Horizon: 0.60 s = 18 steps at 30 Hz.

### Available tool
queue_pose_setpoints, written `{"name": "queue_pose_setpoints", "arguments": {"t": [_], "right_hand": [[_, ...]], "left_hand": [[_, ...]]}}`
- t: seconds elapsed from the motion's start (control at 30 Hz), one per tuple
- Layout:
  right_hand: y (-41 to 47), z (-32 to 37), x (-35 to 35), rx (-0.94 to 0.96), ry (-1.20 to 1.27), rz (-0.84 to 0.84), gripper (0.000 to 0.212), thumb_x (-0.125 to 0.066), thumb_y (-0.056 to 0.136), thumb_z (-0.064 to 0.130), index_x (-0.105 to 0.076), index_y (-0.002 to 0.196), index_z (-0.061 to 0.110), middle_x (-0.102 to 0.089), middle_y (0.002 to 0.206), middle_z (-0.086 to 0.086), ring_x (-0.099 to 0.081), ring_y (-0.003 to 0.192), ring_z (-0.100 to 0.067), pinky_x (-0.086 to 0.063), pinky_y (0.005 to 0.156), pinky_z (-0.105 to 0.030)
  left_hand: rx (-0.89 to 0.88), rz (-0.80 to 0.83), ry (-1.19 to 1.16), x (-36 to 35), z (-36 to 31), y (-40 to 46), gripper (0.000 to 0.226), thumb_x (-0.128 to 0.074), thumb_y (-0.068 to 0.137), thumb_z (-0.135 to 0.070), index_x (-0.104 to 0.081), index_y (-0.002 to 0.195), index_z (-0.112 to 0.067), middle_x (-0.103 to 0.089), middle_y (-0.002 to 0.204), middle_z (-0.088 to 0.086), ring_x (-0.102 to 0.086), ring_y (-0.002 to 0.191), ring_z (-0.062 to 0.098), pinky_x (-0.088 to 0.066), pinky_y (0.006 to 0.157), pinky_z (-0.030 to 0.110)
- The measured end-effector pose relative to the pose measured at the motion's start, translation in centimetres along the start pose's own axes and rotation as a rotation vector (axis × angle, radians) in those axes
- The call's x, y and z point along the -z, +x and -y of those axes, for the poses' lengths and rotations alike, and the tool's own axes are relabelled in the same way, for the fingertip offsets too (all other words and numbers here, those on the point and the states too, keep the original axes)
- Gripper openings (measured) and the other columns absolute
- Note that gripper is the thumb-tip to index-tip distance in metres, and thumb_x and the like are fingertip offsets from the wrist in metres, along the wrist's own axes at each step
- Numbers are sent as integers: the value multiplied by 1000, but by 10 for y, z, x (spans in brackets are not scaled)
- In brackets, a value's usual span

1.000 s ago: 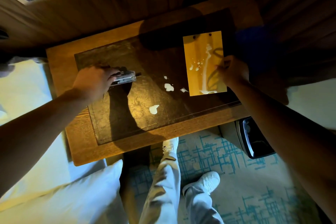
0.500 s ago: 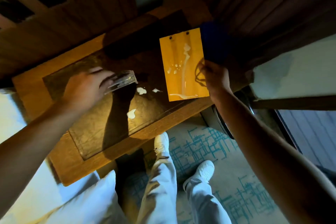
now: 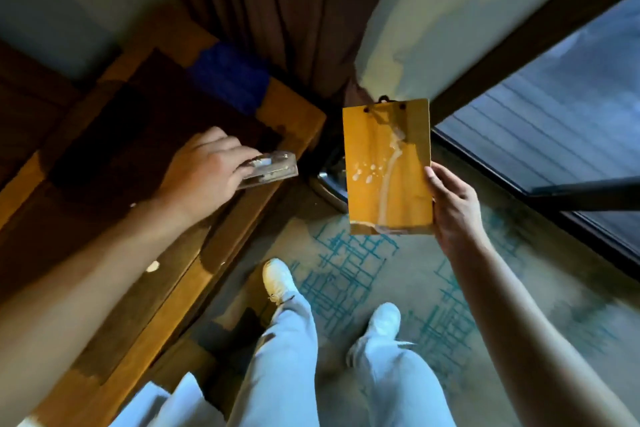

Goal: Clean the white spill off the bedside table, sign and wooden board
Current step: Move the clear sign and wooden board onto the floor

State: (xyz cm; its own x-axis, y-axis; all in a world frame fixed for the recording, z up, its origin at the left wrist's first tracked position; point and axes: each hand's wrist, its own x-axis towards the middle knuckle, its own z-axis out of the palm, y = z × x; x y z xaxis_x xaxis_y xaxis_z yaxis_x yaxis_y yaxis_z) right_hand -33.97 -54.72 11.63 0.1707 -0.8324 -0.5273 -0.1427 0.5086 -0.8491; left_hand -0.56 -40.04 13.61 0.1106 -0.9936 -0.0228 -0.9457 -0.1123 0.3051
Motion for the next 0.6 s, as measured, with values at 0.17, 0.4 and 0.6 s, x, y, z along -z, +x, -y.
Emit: {"name": "queue_pose_setpoints", "arguments": {"t": [0.17,0.4,0.6], "right_hand": [[-13,-30,119,-51,91,-126,22,-68,87,32,-77,102,18,-75,100,-3,-65,88,-17,-50,94,-47],[-4,-74,259,-103,201,-276,33,-70,84,35,-74,108,14,-74,105,-9,-65,93,-22,-53,96,-49],[36,-159,340,-214,266,-413,13,-62,98,22,-75,94,20,-76,88,5,-67,81,-13,-55,89,-41]], "left_hand": [[-173,57,-3,-43,-96,54,25,-75,83,-9,-76,108,-10,-72,90,8,-60,89,35,-52,78,44],[-308,80,22,-118,-221,106,24,-65,79,-21,-77,99,-14,-71,85,6,-61,85,36,-52,76,43],[-442,169,33,-224,-306,157,22,-71,79,-16,-78,99,-13,-68,84,7,-59,85,38,-55,75,46]]}}
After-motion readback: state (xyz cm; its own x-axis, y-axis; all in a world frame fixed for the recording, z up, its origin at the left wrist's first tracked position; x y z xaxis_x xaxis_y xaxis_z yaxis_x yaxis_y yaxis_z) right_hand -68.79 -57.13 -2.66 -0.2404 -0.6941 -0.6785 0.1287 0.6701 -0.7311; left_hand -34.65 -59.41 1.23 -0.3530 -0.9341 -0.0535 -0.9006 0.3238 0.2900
